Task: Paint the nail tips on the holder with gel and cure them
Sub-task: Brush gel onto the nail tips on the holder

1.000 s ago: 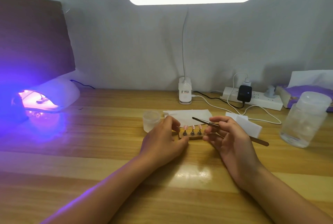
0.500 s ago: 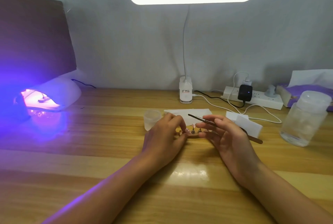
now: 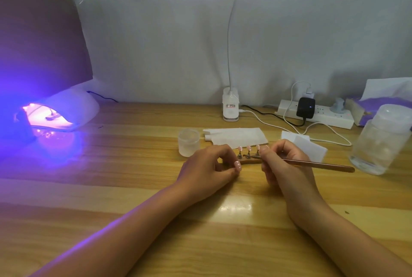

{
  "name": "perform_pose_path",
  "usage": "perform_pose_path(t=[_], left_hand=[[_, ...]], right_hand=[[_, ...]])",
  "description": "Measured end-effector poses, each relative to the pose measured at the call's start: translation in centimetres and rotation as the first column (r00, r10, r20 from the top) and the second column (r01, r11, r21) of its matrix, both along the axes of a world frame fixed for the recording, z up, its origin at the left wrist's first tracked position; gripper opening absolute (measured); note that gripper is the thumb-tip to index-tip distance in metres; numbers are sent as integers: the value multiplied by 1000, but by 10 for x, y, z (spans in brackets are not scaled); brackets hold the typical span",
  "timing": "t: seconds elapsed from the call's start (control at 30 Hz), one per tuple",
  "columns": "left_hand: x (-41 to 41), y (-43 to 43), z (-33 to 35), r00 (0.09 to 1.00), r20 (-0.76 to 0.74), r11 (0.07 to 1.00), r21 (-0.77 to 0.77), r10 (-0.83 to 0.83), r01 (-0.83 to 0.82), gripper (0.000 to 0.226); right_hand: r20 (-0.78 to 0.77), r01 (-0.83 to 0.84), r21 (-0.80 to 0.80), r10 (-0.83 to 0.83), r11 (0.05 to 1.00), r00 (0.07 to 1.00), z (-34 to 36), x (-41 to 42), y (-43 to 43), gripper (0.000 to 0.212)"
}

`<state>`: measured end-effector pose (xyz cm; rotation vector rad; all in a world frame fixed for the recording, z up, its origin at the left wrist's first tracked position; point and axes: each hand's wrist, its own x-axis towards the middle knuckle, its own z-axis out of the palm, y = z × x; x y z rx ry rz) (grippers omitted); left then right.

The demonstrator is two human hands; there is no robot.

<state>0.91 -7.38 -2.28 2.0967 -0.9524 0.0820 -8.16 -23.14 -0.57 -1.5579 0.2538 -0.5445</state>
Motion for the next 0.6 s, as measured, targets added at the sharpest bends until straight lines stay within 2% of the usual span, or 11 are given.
perform_pose_path(t=[0.17,0.6], left_hand=[[1,1,0,999,-27,1000,-1,-20,20,7],[-1,0,3,998,-60,1000,-5,-18,17,12]], right_hand=[[-50,44,-128,-51,991,997,-3,2,1,24],[-74,-63,-217,48,974,996,-2,-1,4,20]])
